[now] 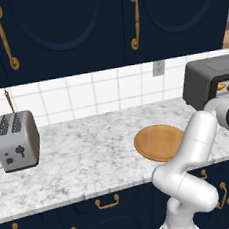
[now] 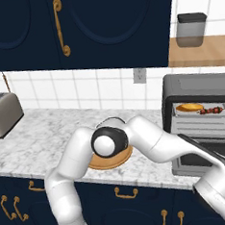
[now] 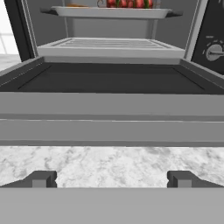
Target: Pick up the kebab skewer and baguette bread, and place them inside the toaster oven. Close the toaster oven door and start by setting the timer.
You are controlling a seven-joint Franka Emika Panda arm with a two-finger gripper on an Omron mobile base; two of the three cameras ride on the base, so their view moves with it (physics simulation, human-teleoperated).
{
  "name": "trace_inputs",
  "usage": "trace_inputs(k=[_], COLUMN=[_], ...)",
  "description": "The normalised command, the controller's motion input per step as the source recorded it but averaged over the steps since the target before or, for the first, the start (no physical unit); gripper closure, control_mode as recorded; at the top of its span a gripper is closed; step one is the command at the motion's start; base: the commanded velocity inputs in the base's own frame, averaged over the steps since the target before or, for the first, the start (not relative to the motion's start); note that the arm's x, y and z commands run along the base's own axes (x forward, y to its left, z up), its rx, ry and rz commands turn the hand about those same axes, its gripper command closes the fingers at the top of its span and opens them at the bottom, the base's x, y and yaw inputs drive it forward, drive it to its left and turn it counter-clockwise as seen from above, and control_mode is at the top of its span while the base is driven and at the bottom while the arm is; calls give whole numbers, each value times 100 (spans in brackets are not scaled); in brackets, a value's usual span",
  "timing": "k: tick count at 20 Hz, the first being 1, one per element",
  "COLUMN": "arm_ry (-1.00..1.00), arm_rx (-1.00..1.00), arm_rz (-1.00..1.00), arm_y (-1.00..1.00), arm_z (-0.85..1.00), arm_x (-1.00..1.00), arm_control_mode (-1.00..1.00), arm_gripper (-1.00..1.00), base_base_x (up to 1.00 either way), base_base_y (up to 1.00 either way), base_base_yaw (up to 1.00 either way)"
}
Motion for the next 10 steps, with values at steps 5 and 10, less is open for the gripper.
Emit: trace_inputs(k=[5, 10], arm_ry=[0, 0], arm_rx=[0, 0], arm_rz=[0, 0], arm_y=[0, 0], arm_z=[0, -10], arm_x=[2, 19], arm_control_mode=[-100, -100], arm_gripper=[-100, -100], base_base_x=[0, 0], base_base_y=[0, 0], base_base_yaw=[0, 0])
